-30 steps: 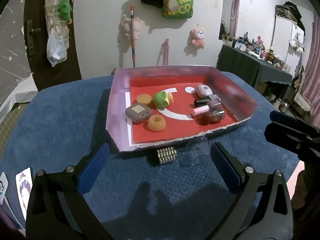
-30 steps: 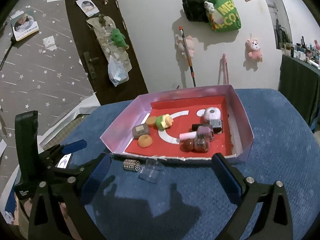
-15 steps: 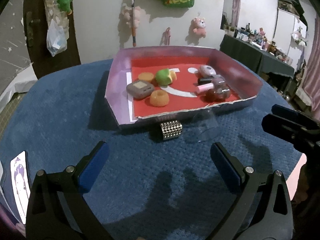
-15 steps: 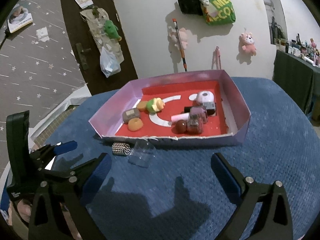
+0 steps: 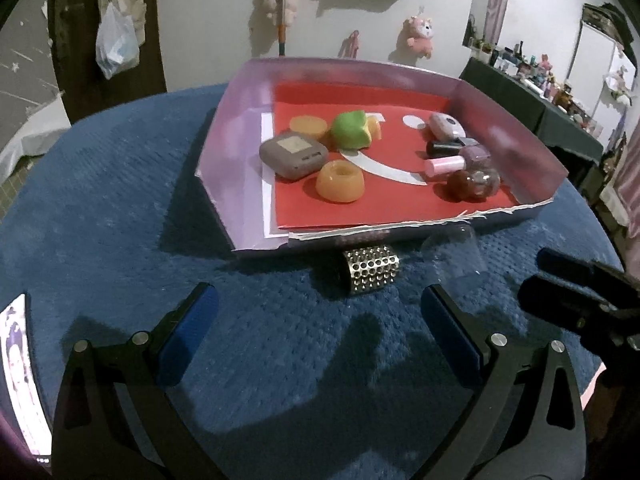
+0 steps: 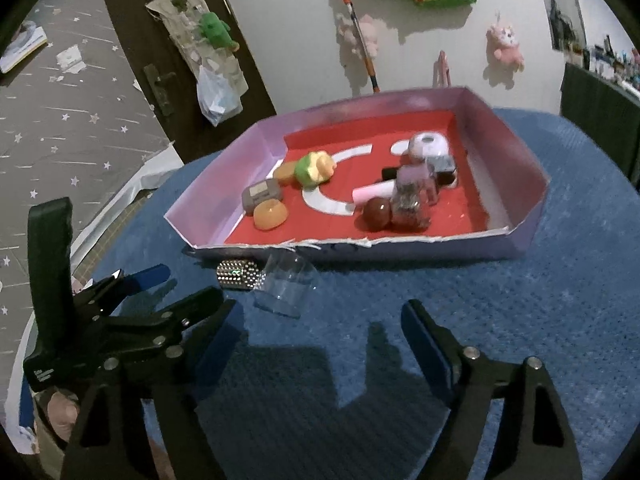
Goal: Organize rigid objects
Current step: 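Grasp the clear plastic cup with the right tool while the left tool grasps the silver bead cube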
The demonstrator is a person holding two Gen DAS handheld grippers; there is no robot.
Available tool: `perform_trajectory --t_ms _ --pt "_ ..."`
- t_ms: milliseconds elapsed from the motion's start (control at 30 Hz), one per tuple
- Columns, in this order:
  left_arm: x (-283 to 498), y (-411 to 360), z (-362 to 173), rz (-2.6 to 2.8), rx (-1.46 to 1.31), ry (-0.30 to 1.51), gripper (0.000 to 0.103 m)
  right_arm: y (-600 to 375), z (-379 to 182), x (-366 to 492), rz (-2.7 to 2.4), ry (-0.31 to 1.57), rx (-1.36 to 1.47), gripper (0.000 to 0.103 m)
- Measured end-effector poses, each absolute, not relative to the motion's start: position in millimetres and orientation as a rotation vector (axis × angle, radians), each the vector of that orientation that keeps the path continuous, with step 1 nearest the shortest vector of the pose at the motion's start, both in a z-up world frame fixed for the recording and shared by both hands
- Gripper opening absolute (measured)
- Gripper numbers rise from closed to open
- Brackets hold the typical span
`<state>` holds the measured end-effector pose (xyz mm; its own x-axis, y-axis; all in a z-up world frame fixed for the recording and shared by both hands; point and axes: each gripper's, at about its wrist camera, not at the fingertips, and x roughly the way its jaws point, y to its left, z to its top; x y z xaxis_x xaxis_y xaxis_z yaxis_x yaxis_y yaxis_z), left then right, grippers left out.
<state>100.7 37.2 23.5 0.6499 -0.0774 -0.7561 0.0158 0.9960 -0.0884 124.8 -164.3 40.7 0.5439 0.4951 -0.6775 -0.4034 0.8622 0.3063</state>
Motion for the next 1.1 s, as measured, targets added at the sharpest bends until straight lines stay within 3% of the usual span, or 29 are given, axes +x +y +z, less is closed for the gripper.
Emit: perform_trajectory --t_ms 267,433,633,833,1000,1100 --pt "116 33 18 -0.042 -0.059 0.896 0.1 -162 29 149 0.579 0.923 0.233 0.075" --pt "124 26 16 -0.037 -0.027 0.913 0.089 -156 29 157 0.592 0.939 0.246 0.075" --pt "130 21 10 -0.03 -0.003 0.945 0.088 -152 26 165 0.617 0.966 0.303 0.075" --pt "126 31 12 -0.007 -0.014 0.934 0.07 -143 21 171 0.618 0.997 0.305 0.07" --pt "122 37 12 -0.007 -0.027 0.93 0.068 -134 18 173 0.625 1.016 0.292 0.068" --pt "122 33 12 -0.014 -0.014 0.926 0.062 -128 15 175 0.617 1.027 0.278 0.06"
